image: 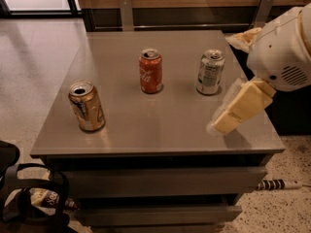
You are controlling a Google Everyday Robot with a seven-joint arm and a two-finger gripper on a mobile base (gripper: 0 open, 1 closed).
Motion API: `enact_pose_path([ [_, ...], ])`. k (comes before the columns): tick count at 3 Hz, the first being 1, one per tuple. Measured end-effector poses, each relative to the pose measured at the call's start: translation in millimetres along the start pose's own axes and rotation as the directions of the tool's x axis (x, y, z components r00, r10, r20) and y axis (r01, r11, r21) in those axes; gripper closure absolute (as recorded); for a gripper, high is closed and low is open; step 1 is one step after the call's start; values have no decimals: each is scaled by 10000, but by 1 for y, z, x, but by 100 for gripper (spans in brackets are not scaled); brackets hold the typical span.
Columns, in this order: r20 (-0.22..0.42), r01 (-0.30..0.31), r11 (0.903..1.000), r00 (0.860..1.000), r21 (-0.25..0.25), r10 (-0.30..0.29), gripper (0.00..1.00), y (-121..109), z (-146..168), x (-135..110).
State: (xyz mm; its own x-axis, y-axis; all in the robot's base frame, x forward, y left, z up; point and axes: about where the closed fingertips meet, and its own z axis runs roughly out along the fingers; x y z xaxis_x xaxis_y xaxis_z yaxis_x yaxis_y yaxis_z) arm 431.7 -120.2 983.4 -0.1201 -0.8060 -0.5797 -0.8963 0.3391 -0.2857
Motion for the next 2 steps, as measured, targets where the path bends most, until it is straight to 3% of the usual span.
enact_pose_path([
  [1, 1259, -325, 9995, 9915, -35, 327, 0, 10, 32, -17],
  [2, 2363, -421, 9988, 9706, -250, 468, 0, 17, 61, -40],
])
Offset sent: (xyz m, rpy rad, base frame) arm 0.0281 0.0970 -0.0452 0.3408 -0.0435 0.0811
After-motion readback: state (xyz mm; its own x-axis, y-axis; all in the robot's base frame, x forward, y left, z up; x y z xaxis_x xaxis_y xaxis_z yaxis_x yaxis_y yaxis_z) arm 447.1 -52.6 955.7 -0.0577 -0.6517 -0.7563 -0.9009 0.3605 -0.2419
